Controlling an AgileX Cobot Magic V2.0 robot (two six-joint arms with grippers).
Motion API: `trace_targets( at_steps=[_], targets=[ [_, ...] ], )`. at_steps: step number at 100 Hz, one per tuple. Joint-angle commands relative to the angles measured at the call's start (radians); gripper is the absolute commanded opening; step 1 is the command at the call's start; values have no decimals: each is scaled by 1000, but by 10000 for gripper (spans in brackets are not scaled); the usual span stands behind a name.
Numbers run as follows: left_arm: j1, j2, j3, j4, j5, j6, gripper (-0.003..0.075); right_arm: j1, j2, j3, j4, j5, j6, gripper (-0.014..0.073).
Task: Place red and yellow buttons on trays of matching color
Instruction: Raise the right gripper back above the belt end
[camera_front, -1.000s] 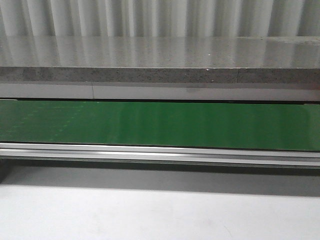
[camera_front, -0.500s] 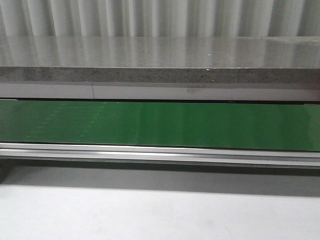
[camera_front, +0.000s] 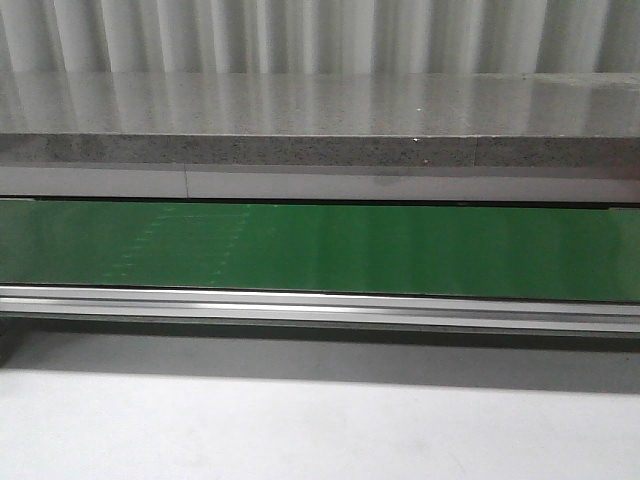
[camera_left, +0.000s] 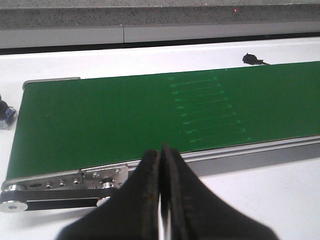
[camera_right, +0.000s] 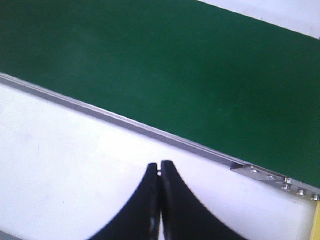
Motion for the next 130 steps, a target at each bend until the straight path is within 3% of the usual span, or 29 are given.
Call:
trace_targets(
  at_steps=[1,38,62,88,102,114,130],
  targets=[
    [-6,2,-30,-14,-67,1,-20,12,-100,18,0,-68,-16,-65],
    [-6,2,-30,-14,-67,1,-20,13,-556,147,0,-61,-16,-65],
    [4,41,-48,-3,-65,1,-20,13,-659,155,0,-23,-16,-65],
    [159,238,-246,-5,-62,-52,-20,13,-659,155,1,-25,-16,-65],
    [286,390,-392,-7,72,-65,-11,13,-659,155,1,-25,-16,-65],
    [372,529,-510,-7,178,-65,123,13,-659,155,1,-25,-16,-65],
    [442,687,-611,-7,199,-65,457,13,-659,155,1,-25,-16,-65]
  ],
)
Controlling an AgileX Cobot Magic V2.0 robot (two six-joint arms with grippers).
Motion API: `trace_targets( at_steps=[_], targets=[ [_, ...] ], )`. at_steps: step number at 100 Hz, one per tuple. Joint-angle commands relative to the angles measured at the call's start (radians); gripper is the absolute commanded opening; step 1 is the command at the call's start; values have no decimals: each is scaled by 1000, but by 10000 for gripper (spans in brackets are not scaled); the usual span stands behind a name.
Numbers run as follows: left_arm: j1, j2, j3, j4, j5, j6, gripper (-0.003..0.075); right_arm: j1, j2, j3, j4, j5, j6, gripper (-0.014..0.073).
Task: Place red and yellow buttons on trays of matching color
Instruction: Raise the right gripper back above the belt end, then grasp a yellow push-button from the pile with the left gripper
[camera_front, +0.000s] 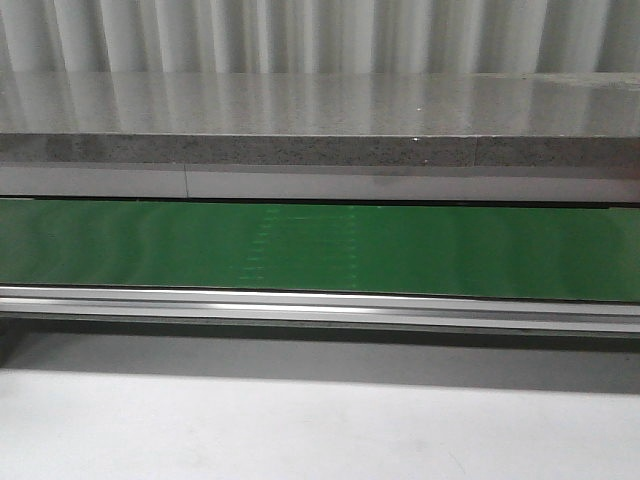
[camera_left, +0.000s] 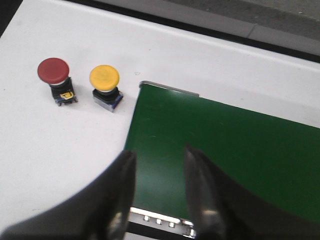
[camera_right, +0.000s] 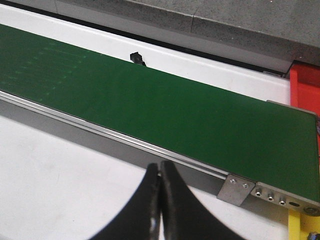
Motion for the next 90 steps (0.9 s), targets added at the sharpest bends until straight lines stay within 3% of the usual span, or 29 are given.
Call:
trace_targets(
  at_steps=[1,8,29,58,90],
  targets=[
    [32,70,-83,-10,-33,-11,479,1,10,-22,1,-68,-8,-65],
    [44,131,-126,-13,-23,-17,529,1,10,-22,1,-68,-8,-65],
    [83,370,-306,-13,106,-147,499,1,10,-22,1,-68,-8,-65],
    [97,644,-540,-11,282,-425,498,1,10,-22,1,-68,-8,-65],
    [101,793,-700,-2,313,-563,496,1,10,-22,1,-68,-8,-65]
  ],
)
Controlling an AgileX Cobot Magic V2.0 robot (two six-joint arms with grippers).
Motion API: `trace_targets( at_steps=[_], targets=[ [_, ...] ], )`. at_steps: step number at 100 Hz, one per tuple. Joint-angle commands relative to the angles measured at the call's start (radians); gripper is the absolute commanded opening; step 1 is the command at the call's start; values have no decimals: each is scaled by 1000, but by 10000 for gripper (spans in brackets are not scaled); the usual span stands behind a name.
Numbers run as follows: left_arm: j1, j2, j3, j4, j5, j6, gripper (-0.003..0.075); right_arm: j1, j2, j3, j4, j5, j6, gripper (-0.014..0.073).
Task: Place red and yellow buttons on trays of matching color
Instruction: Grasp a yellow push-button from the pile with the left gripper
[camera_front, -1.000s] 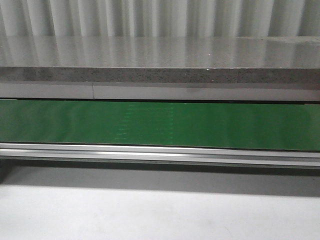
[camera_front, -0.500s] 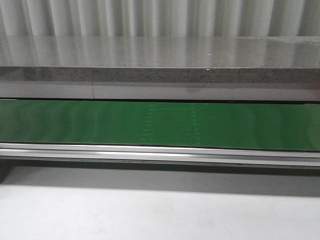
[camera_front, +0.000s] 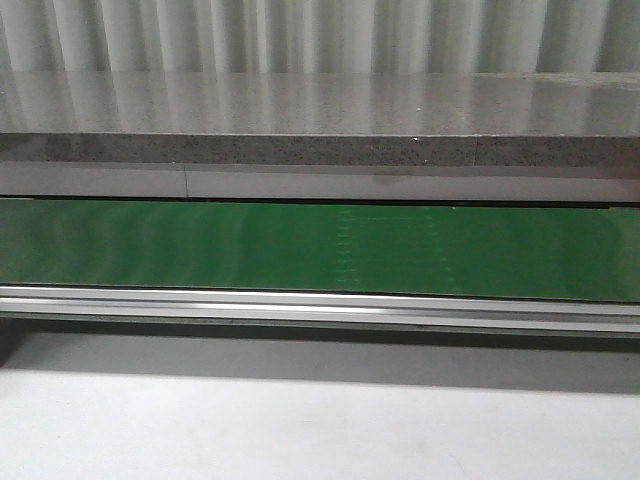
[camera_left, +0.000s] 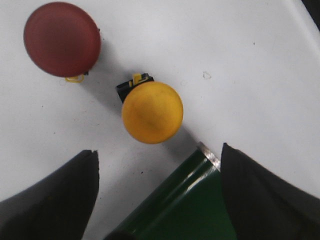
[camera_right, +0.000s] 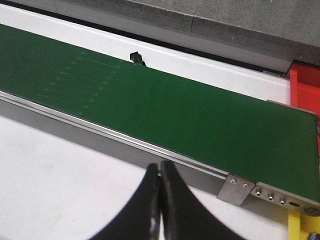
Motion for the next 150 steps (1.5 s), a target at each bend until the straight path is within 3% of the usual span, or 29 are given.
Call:
trace_targets(
  at_steps=[1,39,64,77,104,129,150],
  targets=[
    [6,-19,-56,-4,-10,-53,496,1,10,-22,1,-68,-8,-65],
    [17,77,-85,2,-28,-66,468,1,10,-22,1,-68,-8,-65],
    [17,77,-94,11,-37,-66,188,1,10,-22,1,-68,-8,-65],
    [13,73,-114,27,-5,-33,113,1,10,-22,1,-68,-8,-65],
    [-11,-4,-143,74,112,250,111,1,10,-22,1,-68,-8,-65],
    [-113,-124,-122,120,130,324,111,1,10,-22,1,-68,-8,-65],
    [-201,-214,-3,122,121,339,111,1,10,-22,1,-68,-8,-65]
  ],
)
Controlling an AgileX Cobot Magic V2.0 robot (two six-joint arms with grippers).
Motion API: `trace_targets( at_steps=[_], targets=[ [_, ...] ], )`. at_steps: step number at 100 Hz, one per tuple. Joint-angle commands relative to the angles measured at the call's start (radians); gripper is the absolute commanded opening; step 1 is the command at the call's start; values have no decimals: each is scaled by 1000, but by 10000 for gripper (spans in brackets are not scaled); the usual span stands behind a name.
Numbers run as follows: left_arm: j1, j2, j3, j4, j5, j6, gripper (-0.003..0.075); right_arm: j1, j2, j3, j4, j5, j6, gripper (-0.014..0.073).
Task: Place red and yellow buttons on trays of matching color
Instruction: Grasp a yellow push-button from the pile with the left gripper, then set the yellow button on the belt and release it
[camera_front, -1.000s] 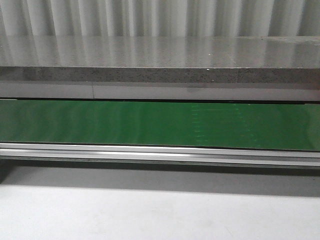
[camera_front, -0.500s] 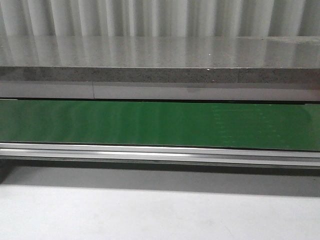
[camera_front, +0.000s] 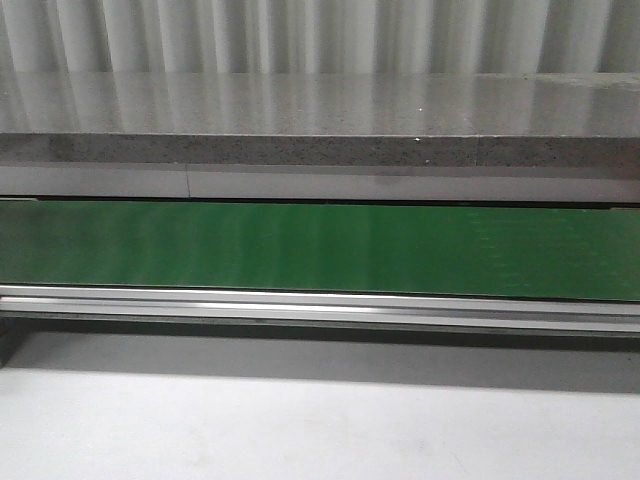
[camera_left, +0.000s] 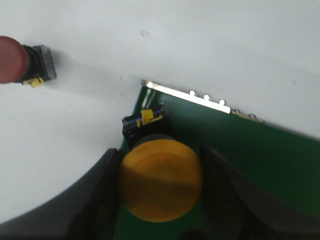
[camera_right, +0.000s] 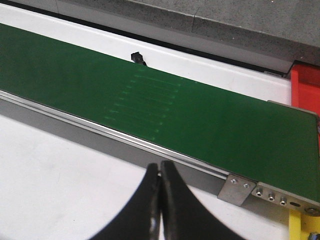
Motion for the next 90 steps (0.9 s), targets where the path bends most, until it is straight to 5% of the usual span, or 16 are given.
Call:
trace_targets(
  at_steps=[1,45,57,72,90],
  targets=[
    [-35,-89,37,3,-24,6,111,1,10,-22,1,-70,-8,-65],
    [-96,-140,231,-21,-112,13,139,1,10,-22,1,-70,-8,-65],
    [-96,-140,231,-41,-125,41,289,1,10,-22,1,-70,-8,-65],
    [-96,-142,229,-85,-169,43,589,1,10,-22,1,-70,-8,-65],
    [-96,-160,210,-162,-258,43,617,1,10,-22,1,-70,-8,-65]
  ],
)
